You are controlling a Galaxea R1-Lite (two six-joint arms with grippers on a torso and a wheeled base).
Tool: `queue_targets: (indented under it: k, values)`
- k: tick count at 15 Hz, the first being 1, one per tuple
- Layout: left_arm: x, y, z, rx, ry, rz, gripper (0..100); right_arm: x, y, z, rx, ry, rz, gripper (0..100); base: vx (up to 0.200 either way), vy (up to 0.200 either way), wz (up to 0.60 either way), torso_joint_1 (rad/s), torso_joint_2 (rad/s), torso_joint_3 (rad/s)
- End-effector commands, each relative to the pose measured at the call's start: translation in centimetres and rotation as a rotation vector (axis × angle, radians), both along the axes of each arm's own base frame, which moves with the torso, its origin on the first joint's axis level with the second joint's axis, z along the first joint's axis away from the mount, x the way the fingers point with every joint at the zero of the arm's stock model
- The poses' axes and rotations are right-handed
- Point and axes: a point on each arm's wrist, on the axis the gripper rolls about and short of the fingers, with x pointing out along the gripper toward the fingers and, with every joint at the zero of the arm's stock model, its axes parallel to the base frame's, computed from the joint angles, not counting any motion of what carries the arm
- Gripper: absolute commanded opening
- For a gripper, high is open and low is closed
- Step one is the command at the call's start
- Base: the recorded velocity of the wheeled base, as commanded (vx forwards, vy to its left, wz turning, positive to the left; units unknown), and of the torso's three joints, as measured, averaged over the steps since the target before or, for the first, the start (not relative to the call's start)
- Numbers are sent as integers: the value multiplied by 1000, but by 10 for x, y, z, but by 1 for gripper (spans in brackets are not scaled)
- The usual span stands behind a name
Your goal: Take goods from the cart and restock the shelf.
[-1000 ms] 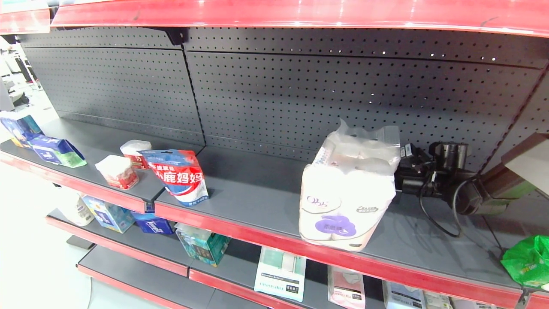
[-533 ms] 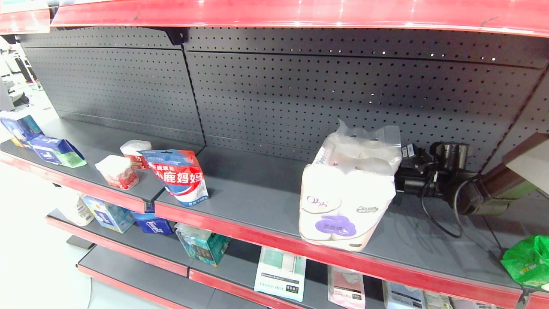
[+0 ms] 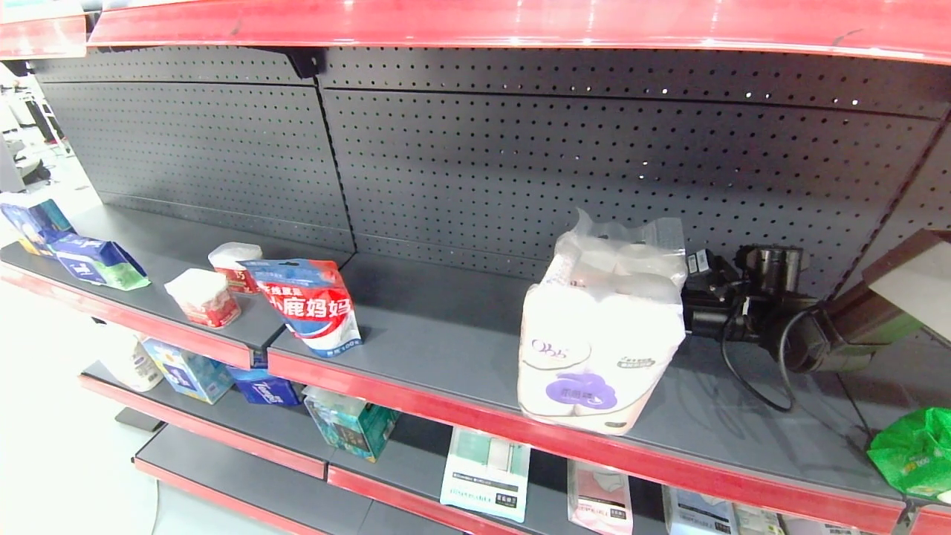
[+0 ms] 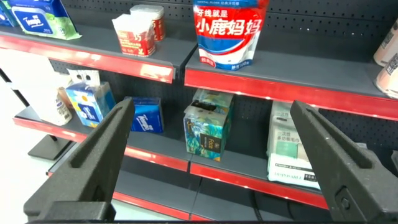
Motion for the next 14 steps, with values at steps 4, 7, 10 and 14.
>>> queue_targets:
  k: [4, 7, 10, 14]
  values:
    - [0, 0, 0, 0, -3, 0, 100, 0, -2, 0, -4, 0, -15, 0, 0, 0, 0, 0, 0, 0]
    - [0, 0, 0, 0, -2, 0, 100, -2, -3, 3, -4, 4, -21, 100, 0, 0, 0, 0, 0, 0]
    - [0, 0, 0, 0, -2, 0, 100, -9, -11, 8, -3, 10, -42, 100, 0, 0, 0, 0, 0, 0]
    - [0, 0, 0, 0, -2, 0, 100, -42, -33, 13, -12, 69, -142, 100, 0, 0, 0, 0, 0, 0]
